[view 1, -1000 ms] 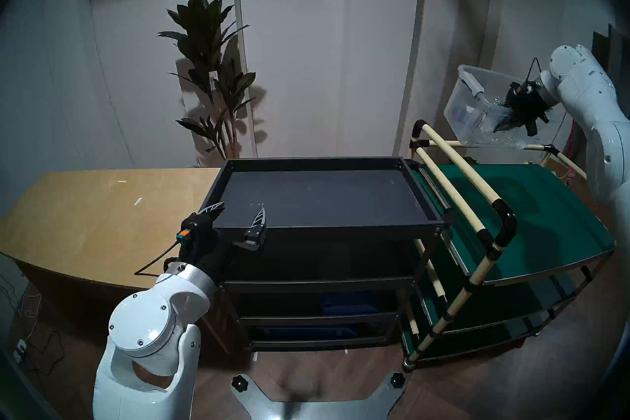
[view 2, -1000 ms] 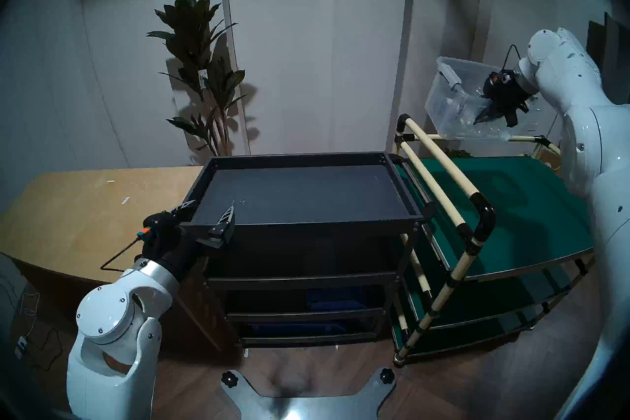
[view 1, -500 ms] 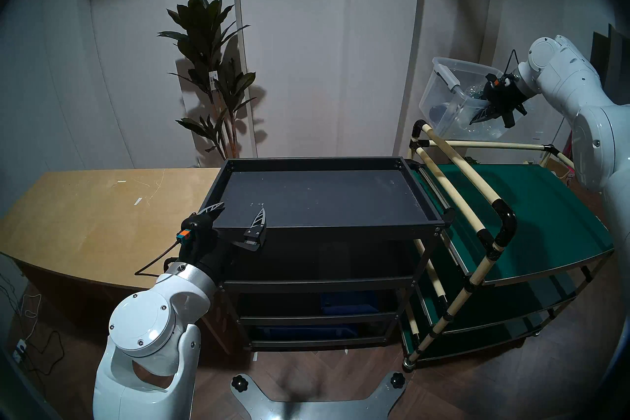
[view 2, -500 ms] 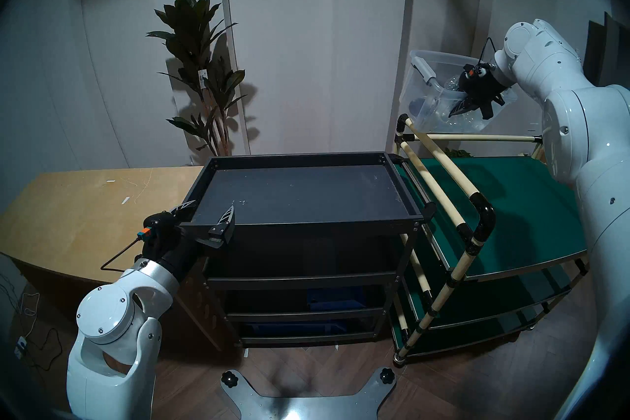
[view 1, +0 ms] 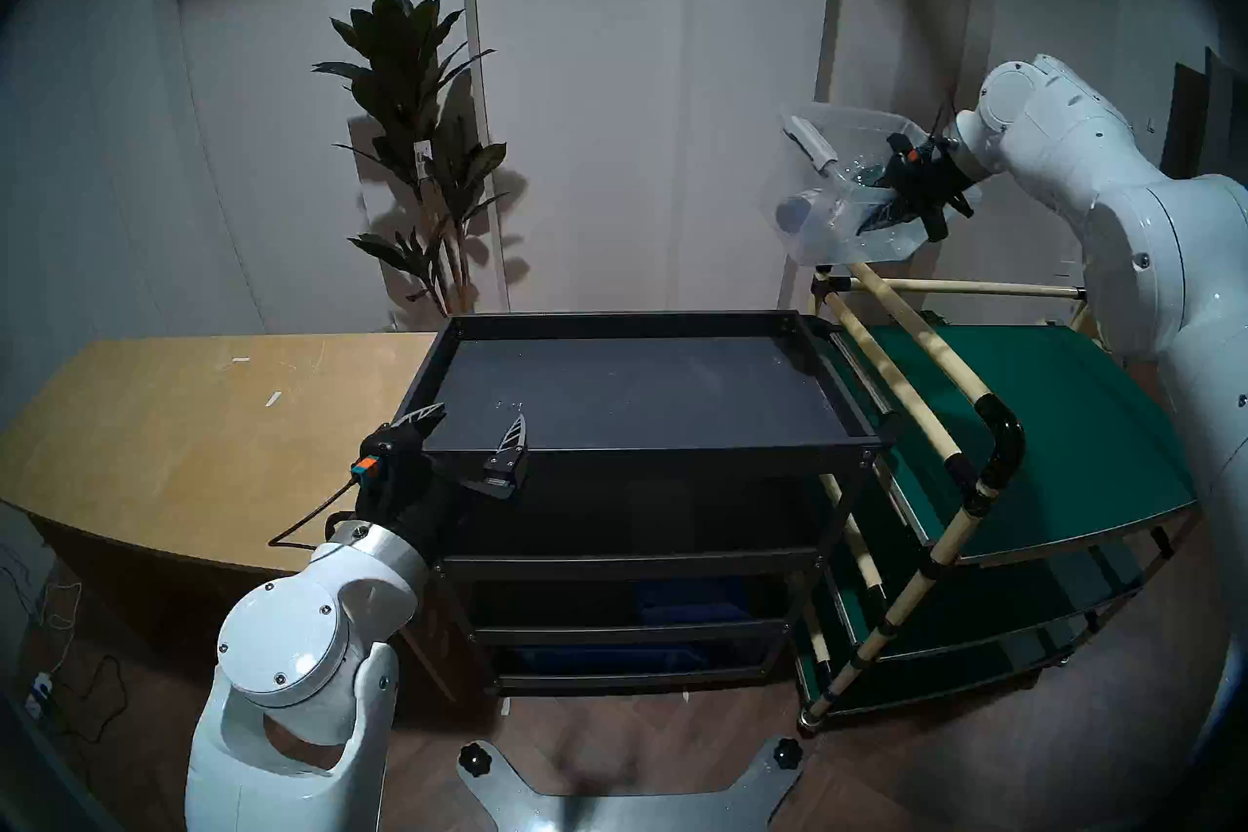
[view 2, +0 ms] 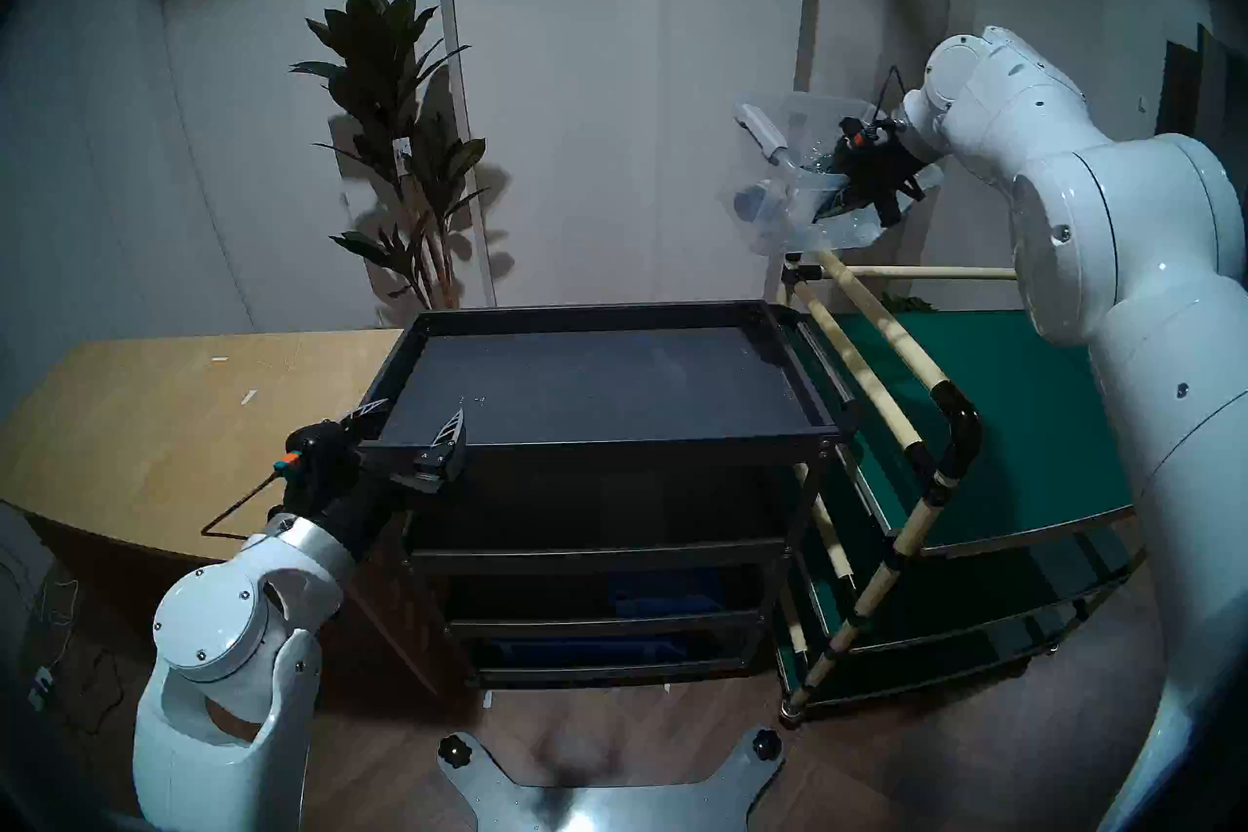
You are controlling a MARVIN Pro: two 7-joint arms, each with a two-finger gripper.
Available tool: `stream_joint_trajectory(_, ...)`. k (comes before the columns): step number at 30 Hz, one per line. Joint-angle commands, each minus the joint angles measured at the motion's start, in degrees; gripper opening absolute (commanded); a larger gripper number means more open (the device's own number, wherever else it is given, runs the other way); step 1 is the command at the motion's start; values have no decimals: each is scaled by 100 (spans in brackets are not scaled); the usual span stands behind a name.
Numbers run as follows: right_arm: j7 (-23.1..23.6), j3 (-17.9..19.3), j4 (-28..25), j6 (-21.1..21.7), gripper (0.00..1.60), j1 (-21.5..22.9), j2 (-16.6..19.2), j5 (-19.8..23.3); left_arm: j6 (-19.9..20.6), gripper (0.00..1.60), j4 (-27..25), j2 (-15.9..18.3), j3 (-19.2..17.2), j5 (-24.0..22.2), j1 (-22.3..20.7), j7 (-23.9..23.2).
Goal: Put the storage box onto the shelf
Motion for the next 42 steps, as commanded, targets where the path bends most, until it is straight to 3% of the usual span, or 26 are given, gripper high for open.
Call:
stream_joint_trajectory(1,602,32,-69,-180,0,440,-550,80,-25,160,-86,1,2,-1,-40,-4)
stream_joint_trajectory(16,260,16,-48,-412,0,336,-1097,51,-26,160,-70,1,2,-3,-48,-4)
stream_joint_trajectory(36,44,4,-48,-551,0,71,-1291,-11,-25,160,-46,1,2,-6,-56,-4)
stream_joint_trajectory(42,-114,168,-48,-469,0,5,-1272,121,-25,160,-31,1,2,-7,-58,-4)
